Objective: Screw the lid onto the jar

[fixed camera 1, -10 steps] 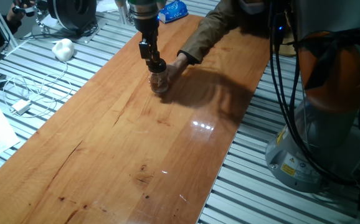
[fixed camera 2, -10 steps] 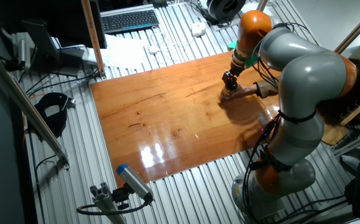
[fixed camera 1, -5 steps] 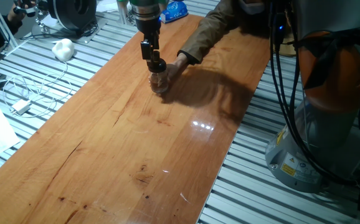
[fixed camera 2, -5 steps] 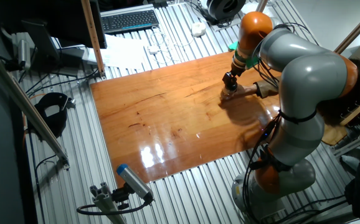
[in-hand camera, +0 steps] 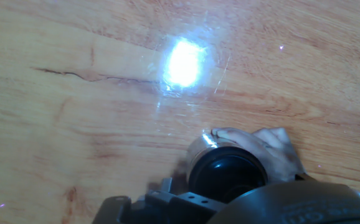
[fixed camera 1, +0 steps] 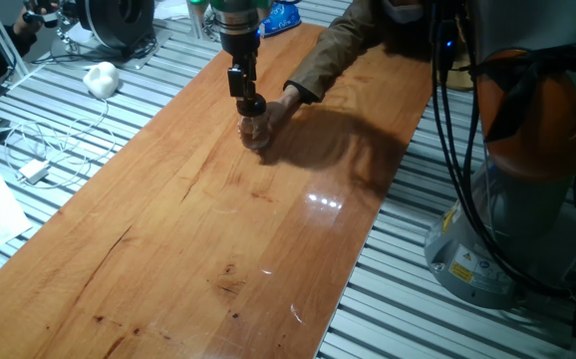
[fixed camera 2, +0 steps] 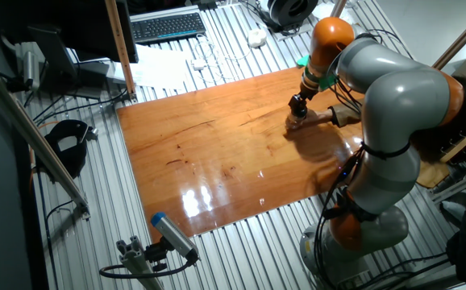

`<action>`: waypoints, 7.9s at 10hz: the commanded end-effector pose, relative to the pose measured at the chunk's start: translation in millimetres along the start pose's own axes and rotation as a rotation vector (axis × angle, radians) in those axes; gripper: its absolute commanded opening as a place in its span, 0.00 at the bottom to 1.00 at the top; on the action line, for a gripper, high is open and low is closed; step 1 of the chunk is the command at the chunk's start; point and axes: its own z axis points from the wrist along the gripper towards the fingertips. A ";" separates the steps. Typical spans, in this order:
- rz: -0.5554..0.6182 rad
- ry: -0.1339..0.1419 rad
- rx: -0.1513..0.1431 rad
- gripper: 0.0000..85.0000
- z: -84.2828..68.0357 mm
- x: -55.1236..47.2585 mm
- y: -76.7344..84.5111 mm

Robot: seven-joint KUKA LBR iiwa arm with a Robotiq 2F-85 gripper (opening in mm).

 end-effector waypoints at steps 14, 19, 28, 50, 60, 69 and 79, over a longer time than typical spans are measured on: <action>-0.004 0.036 0.018 0.80 8.3 -0.8 -0.9; 0.000 0.034 0.008 0.80 17.2 0.6 -2.4; 0.003 0.043 -0.020 0.80 27.8 4.6 1.8; 0.038 0.087 0.010 0.00 28.1 4.4 2.6; 0.449 0.093 0.030 0.00 30.2 11.4 -0.3; 0.746 0.075 0.046 0.00 30.4 11.9 0.2; 0.803 0.105 0.040 0.20 29.8 12.1 -0.9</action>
